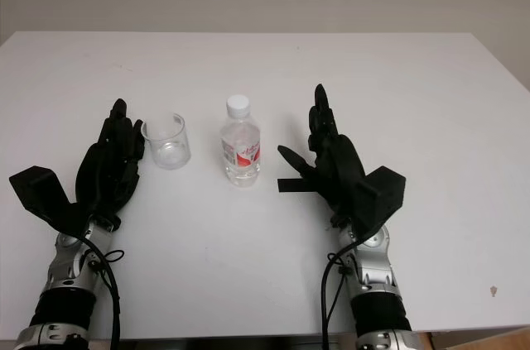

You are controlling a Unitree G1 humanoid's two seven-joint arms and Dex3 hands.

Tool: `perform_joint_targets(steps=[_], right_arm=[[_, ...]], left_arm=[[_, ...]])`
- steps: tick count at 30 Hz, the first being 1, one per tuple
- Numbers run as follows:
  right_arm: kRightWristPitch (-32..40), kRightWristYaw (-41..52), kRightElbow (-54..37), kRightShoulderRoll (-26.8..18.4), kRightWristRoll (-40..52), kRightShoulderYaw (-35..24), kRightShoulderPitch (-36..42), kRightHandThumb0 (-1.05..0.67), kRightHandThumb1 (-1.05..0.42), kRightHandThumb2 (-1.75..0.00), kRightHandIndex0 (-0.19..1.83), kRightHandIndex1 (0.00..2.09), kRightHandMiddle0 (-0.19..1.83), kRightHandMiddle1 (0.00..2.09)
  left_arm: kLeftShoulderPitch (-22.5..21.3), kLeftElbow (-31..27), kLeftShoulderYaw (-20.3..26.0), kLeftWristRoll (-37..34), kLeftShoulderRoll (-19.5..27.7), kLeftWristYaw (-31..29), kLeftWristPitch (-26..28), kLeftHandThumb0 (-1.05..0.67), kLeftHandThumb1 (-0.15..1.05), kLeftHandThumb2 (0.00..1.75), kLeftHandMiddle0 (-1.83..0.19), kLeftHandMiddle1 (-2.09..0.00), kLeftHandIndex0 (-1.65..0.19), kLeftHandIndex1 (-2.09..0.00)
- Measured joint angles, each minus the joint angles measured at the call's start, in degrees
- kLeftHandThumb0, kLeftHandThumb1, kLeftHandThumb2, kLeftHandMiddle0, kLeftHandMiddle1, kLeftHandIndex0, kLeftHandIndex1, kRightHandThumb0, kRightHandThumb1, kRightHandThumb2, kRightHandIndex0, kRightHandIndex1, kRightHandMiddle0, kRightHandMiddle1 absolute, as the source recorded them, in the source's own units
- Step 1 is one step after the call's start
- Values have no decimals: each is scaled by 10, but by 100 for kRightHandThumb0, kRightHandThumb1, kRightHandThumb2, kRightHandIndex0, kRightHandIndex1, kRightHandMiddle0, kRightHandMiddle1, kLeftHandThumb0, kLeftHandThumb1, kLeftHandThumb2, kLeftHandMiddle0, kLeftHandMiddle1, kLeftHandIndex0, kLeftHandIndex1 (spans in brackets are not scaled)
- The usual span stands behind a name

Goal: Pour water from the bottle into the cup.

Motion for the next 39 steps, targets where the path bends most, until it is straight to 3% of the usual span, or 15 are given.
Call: perform_joint_targets(steps=[8, 16, 33, 39], right_arm=[[-13, -1, 93, 16, -35, 31, -94, -105, -92, -5, -19, 0, -19, 0], [-46, -9, 157, 45, -50, 45, -122, -105, -93, -6, -19, 0, -19, 0], [-48, 28, 163, 56, -45, 58, -125, -104, -91, -5, -19, 0, -19, 0], [-46, 16, 162, 67, -44, 61, -121, -93, -88, -5, -19, 0, -19, 0]], left_arm=[[-1, 1, -1, -1, -4, -1, -6, -73, 105, 46, 16, -5, 18, -5], [-1, -1, -1, 0, -4, 1, -6, -72, 105, 47, 16, -5, 17, -5], [1, -8, -2, 0, -8, 13, -6, -73, 105, 43, 14, -6, 17, -5], [5, -13, -2, 0, -9, 14, -6, -73, 105, 45, 14, -6, 17, -5]])
